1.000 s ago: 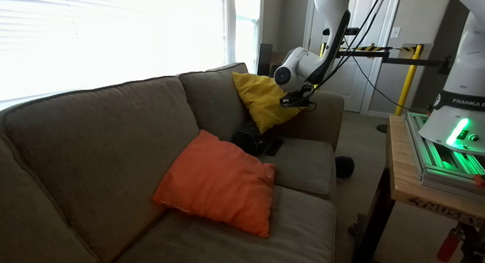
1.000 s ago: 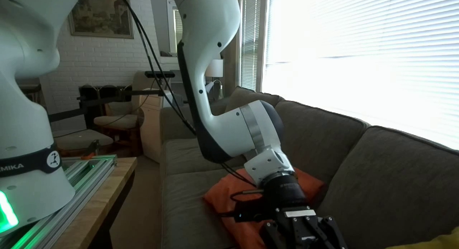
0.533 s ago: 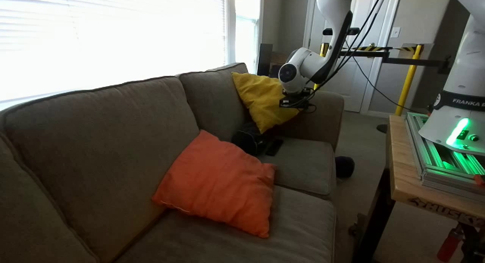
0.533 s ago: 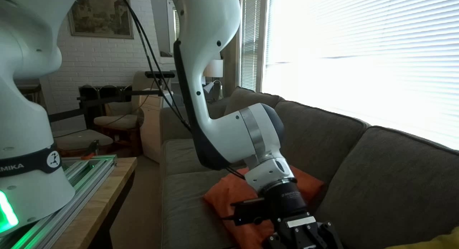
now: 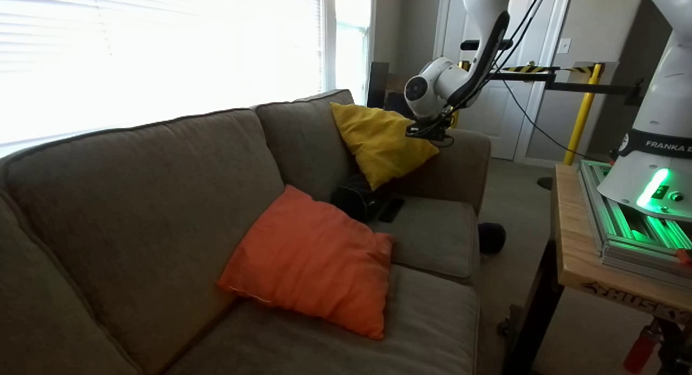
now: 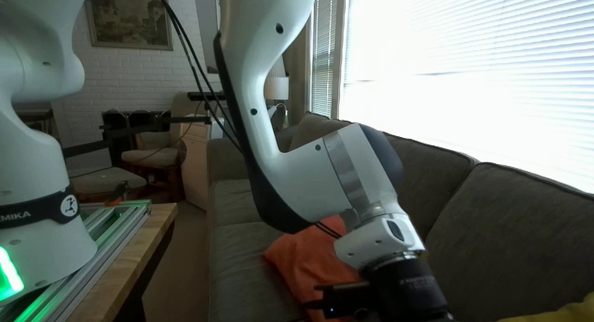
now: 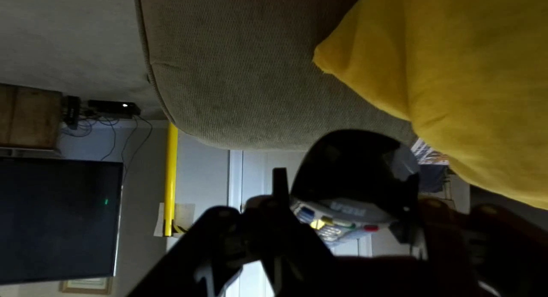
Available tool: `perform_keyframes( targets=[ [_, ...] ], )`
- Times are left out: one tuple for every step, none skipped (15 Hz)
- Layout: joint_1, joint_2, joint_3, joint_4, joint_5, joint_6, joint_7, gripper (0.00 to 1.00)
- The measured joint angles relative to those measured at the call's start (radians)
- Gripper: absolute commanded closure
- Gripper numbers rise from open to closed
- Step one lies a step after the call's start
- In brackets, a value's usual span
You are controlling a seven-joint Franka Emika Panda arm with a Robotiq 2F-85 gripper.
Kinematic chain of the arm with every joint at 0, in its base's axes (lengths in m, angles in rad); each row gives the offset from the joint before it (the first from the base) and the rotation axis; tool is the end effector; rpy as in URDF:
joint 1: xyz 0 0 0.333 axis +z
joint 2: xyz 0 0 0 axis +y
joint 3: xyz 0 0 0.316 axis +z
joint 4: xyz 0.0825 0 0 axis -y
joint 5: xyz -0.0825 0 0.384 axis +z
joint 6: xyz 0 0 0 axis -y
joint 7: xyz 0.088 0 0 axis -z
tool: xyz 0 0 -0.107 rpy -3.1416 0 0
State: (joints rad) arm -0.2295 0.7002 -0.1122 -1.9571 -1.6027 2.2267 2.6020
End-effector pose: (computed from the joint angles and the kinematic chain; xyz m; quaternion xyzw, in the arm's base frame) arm 0.5394 -0.2261 0.1057 0.6139 -0.5978 0.3744 0.3544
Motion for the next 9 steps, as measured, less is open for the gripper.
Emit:
perform_keyframes(
  targets=[
    [-0.030, -0.004, -0.008, 0.017, 0.000, 0.034, -0.019, 0.73],
    [-0.056, -0.007, -0.016, 0.033, -0.002, 0.075, -0.041, 0.73],
    [-0.076, -0.009, -0.025, 0.052, -0.008, 0.120, -0.065, 0.73],
    [-0.091, -0.009, -0.031, 0.070, -0.009, 0.157, -0.088, 0.73],
    [-0.099, -0.009, -0.035, 0.086, -0.009, 0.183, -0.113, 0.73],
    [-0.102, -0.008, -0.035, 0.098, -0.009, 0.202, -0.139, 0.48],
    [-0.100, -0.007, -0.034, 0.108, -0.009, 0.213, -0.162, 0.48],
    [-0.096, -0.006, -0.031, 0.114, -0.009, 0.215, -0.175, 0.48],
    [-0.093, -0.005, -0.029, 0.117, -0.009, 0.215, -0.179, 0.48]
  ],
)
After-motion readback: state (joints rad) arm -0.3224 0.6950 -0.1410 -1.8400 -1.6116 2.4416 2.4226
